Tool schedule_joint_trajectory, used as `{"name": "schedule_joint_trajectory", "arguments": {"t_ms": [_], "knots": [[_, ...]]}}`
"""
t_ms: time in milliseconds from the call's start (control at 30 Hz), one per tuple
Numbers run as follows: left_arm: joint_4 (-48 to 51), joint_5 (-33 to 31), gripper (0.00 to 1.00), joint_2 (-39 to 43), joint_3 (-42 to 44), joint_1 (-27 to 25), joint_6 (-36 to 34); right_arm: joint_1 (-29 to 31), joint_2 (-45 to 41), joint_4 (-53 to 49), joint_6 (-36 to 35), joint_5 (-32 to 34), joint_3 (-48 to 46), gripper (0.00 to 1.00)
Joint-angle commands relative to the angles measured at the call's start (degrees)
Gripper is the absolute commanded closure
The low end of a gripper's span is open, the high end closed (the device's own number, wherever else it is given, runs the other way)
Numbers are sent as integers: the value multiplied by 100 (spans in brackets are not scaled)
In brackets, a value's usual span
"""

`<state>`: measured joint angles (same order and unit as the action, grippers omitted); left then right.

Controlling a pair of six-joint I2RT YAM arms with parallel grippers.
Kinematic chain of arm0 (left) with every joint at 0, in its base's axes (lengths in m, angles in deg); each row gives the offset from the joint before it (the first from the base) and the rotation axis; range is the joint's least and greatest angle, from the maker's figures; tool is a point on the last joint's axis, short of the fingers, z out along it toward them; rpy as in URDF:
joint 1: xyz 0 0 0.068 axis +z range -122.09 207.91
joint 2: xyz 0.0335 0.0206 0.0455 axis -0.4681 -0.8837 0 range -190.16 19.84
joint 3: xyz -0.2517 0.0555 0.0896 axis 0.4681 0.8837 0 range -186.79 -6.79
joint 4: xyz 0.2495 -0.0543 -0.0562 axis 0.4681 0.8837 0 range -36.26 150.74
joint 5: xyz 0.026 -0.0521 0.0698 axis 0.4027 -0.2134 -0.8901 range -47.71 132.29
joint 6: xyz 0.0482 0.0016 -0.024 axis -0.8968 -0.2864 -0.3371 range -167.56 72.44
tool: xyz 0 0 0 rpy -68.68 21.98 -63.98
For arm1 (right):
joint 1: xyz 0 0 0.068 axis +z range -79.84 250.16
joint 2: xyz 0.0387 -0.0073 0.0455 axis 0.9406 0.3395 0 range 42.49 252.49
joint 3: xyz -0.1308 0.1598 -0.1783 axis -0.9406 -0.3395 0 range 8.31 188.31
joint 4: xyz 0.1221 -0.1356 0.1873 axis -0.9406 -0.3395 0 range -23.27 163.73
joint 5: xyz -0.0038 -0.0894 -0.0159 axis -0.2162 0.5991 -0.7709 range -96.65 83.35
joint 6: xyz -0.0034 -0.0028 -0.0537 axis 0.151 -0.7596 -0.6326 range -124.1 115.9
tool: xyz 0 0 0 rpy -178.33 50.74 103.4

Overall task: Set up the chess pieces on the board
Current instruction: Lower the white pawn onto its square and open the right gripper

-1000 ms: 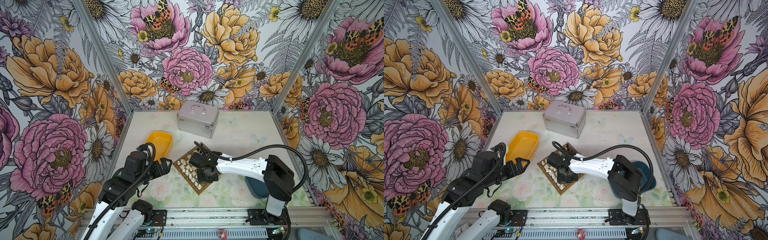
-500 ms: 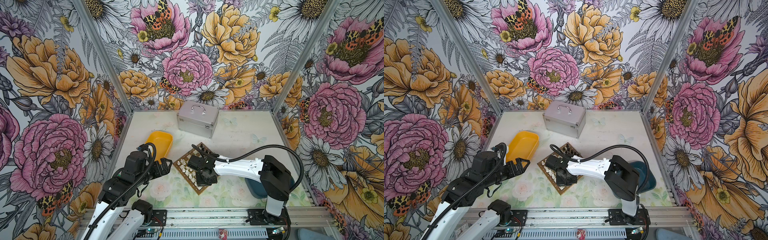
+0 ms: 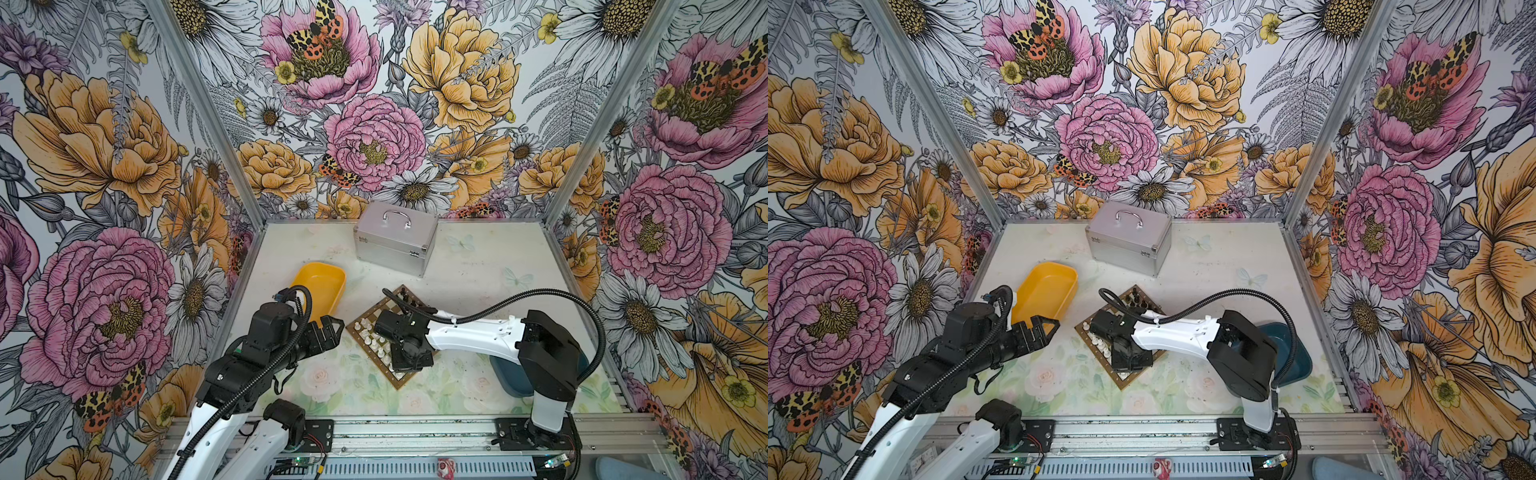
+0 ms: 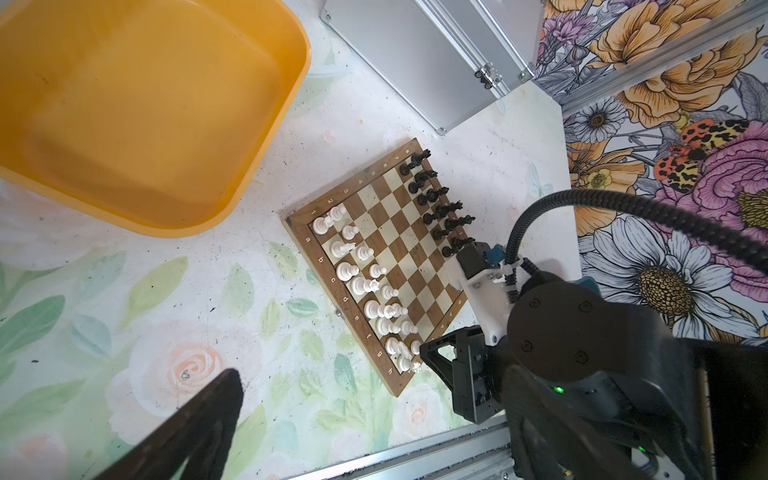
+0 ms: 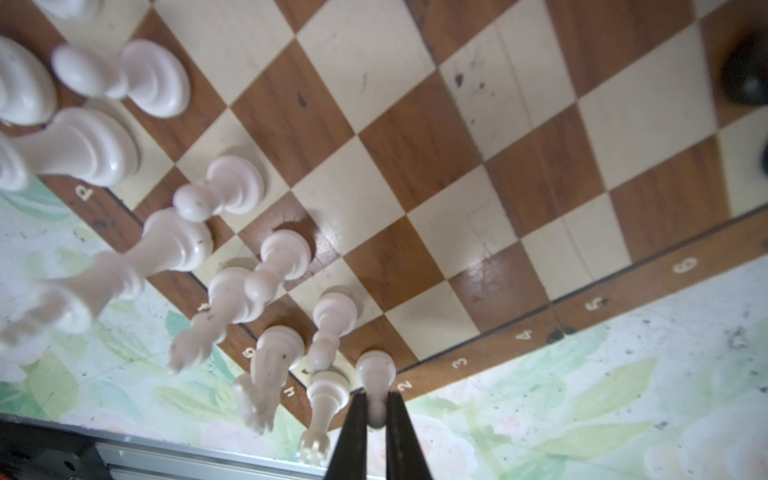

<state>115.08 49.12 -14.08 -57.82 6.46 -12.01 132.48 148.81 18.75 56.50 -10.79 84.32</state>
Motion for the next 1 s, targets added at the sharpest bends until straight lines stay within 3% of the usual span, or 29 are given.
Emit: {"name": "schedule_joint_trajectory", "arguments": {"t_ms": [0,500,967], "knots": [[-1,29,1,-16,-180,53,-153,3,73,7,40,116,182,90],[-8,-48,1,-49,-219,62,-154,-99,-33,-4,-21,190,173,76],[-58,-118,1,-165,-327,75,-258,-207,-191,-21,-313,247,387,69]]}}
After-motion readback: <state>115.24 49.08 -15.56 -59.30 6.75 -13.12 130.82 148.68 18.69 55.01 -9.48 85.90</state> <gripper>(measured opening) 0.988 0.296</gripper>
